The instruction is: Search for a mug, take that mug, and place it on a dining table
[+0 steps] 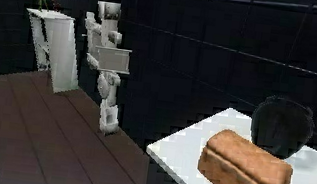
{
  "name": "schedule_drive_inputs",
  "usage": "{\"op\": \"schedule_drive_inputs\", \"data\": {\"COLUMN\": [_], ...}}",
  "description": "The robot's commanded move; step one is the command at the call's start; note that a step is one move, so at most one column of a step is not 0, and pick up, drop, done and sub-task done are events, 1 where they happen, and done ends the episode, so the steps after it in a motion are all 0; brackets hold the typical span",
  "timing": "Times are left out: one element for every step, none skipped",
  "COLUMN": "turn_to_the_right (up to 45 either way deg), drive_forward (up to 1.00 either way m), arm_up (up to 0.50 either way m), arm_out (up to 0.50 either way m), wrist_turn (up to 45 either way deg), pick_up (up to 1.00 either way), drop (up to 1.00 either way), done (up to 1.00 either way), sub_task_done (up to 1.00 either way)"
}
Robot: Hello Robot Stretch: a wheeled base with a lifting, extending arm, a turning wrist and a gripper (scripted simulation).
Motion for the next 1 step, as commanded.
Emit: {"op": "schedule_drive_inputs", "data": {"turn_to_the_right": [-12.0], "drive_forward": [0.00], "arm_up": [0.00], "arm_out": [0.00], "wrist_turn": [0.0], "pick_up": [0.00], "drop": [0.00], "done": [0.00], "sub_task_done": [0.00]}}
